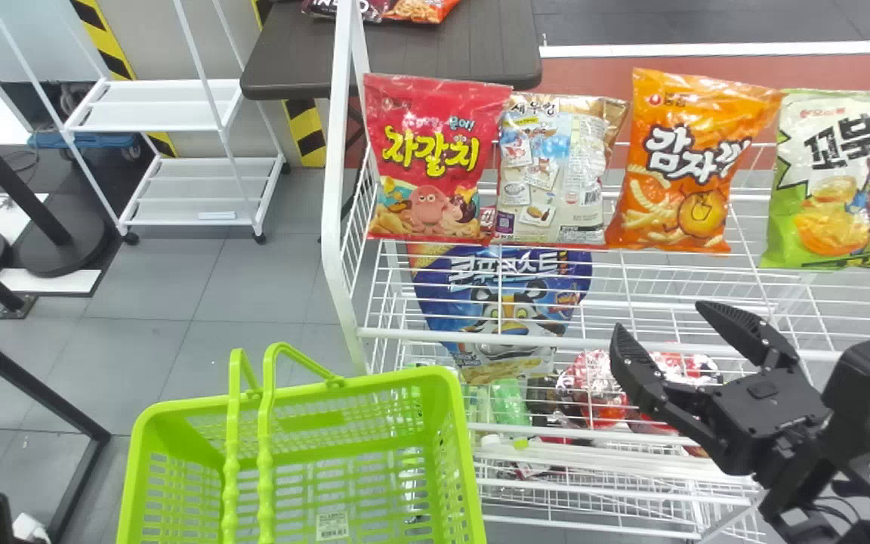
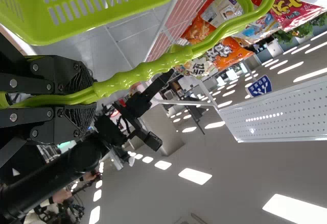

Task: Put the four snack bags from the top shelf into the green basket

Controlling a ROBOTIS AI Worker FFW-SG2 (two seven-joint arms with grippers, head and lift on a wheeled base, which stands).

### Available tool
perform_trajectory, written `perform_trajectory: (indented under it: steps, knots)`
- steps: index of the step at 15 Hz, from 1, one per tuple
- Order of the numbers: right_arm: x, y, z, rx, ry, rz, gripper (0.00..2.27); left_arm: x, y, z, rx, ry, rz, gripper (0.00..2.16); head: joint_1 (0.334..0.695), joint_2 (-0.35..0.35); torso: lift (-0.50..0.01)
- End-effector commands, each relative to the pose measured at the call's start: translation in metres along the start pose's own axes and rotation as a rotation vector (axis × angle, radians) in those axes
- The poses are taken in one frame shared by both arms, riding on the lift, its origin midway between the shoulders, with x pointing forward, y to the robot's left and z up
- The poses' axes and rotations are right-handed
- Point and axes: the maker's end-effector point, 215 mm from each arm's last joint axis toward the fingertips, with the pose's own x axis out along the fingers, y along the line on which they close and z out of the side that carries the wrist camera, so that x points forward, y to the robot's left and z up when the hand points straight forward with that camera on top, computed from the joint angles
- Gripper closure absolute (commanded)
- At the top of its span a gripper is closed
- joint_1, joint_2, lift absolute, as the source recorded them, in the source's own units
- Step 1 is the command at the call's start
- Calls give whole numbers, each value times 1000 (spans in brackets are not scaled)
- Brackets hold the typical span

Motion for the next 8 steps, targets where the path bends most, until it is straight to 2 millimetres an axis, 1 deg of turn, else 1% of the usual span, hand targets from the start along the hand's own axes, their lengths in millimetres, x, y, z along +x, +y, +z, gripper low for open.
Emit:
perform_trajectory:
  steps: [1, 8]
  knots:
    - [1, 0, 1, 1, -3, -2, 90, 2, -1, 0, -3, 1, -15, 2148, 695, 77, 0]
    - [3, -1, -2, 3, 1, -2, 90, 0, 6, 1, -19, 4, -14, 2148, 695, 76, 0]
